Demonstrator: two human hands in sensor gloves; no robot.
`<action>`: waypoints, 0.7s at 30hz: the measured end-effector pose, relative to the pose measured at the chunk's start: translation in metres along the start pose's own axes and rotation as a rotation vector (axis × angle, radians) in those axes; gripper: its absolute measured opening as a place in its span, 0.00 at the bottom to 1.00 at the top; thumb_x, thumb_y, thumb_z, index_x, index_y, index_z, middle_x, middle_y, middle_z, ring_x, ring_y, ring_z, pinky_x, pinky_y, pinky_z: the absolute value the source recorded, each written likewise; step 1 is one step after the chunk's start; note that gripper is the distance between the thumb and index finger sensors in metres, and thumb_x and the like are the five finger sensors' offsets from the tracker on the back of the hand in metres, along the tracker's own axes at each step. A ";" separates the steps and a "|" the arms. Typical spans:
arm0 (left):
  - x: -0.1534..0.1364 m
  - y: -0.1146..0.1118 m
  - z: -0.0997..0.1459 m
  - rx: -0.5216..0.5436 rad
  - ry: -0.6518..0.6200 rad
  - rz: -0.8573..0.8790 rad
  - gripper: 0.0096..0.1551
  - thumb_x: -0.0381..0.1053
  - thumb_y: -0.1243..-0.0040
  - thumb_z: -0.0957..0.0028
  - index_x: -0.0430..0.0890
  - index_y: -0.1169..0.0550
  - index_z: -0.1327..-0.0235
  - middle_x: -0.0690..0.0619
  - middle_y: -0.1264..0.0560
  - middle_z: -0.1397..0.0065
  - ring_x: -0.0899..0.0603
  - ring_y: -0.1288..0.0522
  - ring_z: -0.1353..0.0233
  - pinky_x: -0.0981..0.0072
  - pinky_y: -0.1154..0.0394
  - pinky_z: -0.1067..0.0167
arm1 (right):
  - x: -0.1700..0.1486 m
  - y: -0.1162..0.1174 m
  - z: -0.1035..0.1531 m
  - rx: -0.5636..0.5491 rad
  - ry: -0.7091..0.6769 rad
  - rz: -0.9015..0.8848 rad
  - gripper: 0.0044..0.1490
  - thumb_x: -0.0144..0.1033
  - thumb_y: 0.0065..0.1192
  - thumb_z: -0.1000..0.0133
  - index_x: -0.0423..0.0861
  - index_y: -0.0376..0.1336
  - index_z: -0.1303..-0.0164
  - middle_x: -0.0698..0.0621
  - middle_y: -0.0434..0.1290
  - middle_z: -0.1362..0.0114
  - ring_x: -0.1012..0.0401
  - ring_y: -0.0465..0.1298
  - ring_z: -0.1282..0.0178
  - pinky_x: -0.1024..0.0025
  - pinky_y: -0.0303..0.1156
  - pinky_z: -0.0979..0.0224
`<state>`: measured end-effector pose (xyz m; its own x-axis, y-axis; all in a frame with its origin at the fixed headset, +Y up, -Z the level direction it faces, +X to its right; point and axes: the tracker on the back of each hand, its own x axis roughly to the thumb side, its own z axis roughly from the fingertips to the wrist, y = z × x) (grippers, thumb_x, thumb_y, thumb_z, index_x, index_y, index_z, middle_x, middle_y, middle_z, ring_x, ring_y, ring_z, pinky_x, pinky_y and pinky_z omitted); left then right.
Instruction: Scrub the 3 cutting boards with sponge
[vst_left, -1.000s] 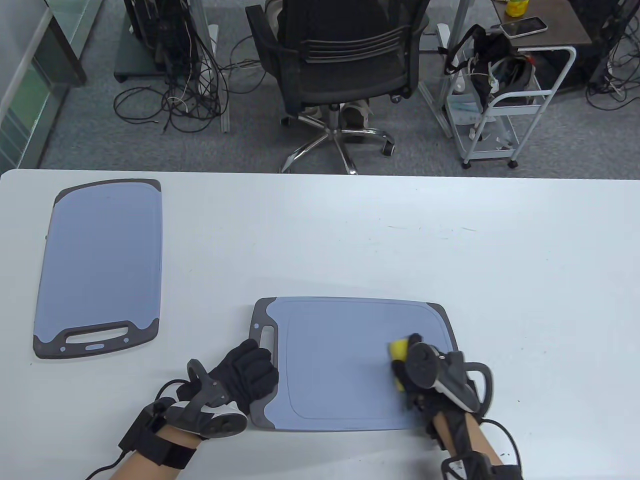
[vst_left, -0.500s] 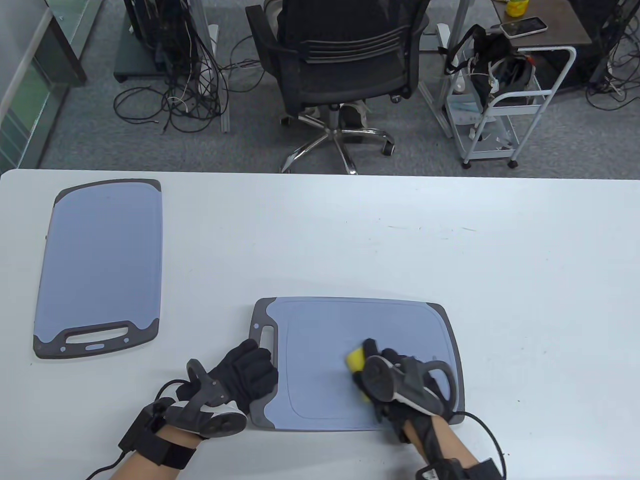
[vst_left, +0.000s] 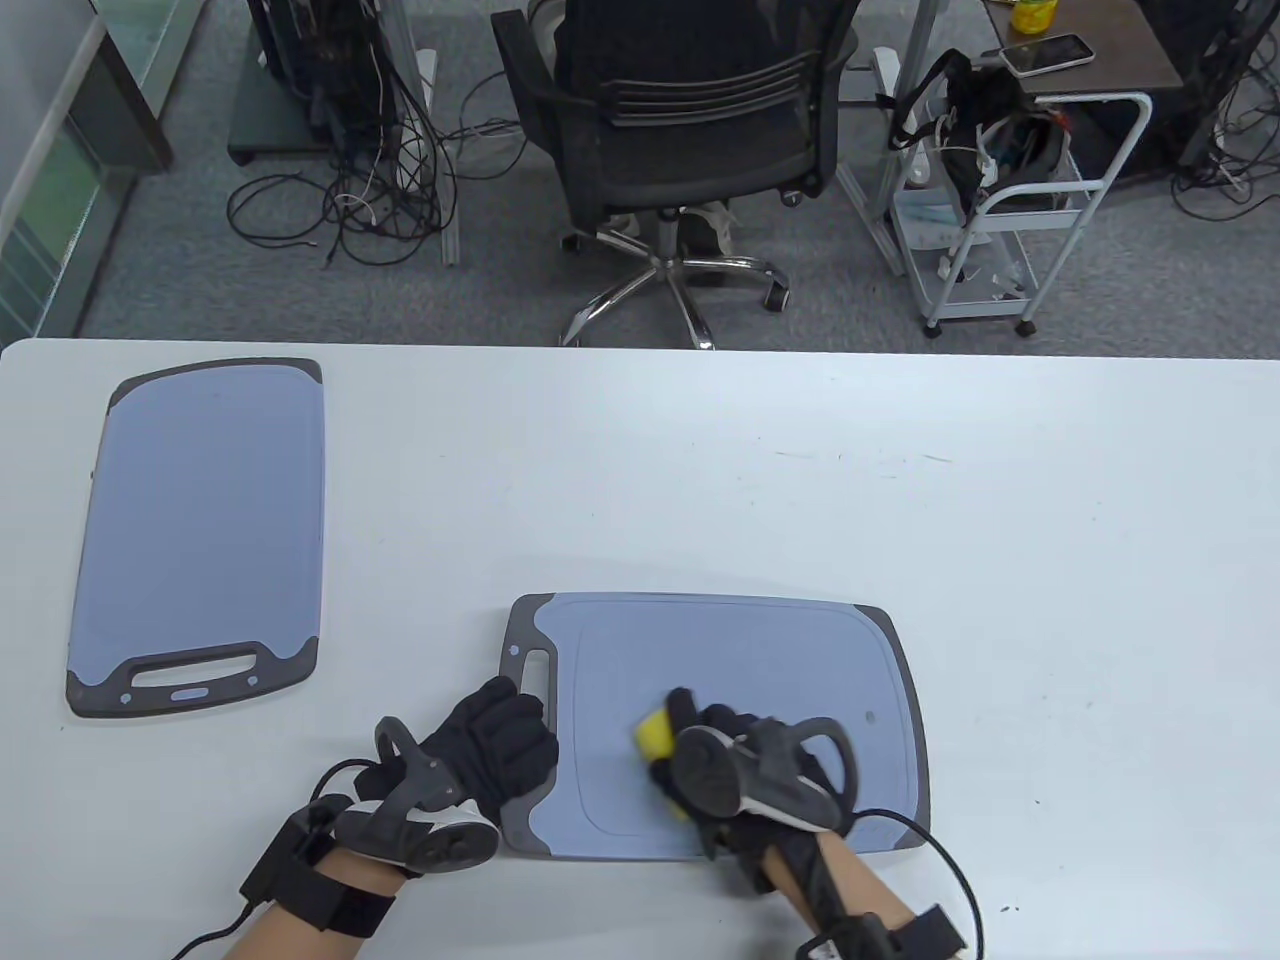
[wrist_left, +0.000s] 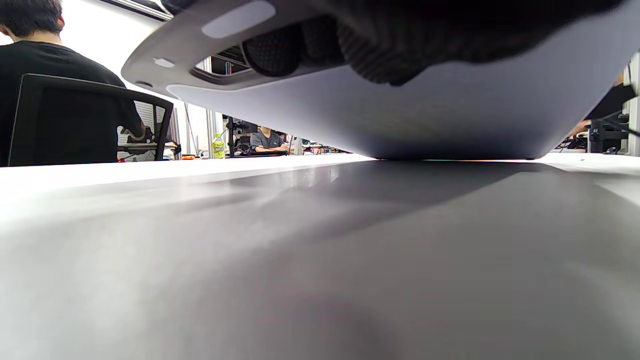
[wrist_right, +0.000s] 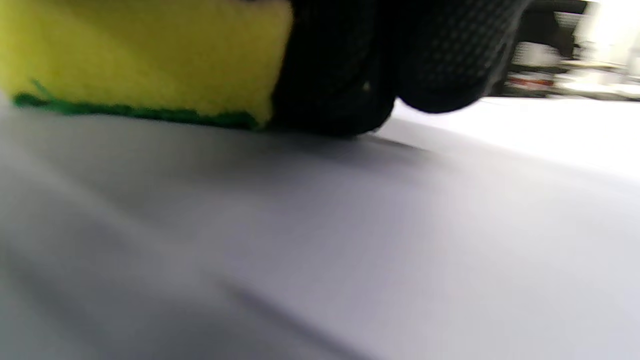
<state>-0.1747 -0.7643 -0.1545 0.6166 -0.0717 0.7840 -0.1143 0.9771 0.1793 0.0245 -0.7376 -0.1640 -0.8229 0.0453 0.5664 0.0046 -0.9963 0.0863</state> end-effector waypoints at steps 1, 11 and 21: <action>0.000 0.000 0.000 0.002 -0.001 -0.002 0.23 0.51 0.36 0.39 0.54 0.34 0.37 0.55 0.30 0.31 0.43 0.32 0.22 0.39 0.39 0.24 | 0.010 -0.001 -0.002 -0.006 -0.032 0.010 0.47 0.63 0.56 0.47 0.45 0.58 0.23 0.47 0.75 0.43 0.62 0.79 0.56 0.61 0.78 0.47; -0.001 -0.001 -0.001 -0.005 0.006 0.012 0.23 0.51 0.35 0.39 0.53 0.35 0.37 0.55 0.30 0.31 0.43 0.33 0.22 0.39 0.40 0.24 | -0.119 0.020 0.067 0.045 0.434 -0.026 0.46 0.62 0.57 0.47 0.46 0.58 0.23 0.47 0.75 0.43 0.60 0.79 0.56 0.60 0.77 0.47; -0.001 -0.001 -0.002 -0.016 0.015 0.008 0.23 0.51 0.36 0.38 0.54 0.35 0.36 0.55 0.31 0.31 0.43 0.33 0.22 0.39 0.40 0.24 | -0.129 0.021 0.068 0.018 0.469 -0.053 0.47 0.60 0.58 0.46 0.42 0.60 0.24 0.45 0.75 0.44 0.60 0.79 0.57 0.59 0.77 0.48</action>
<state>-0.1733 -0.7647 -0.1567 0.6274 -0.0608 0.7763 -0.1071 0.9807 0.1634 0.1692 -0.7595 -0.1790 -0.9901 0.0539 0.1297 -0.0380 -0.9918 0.1221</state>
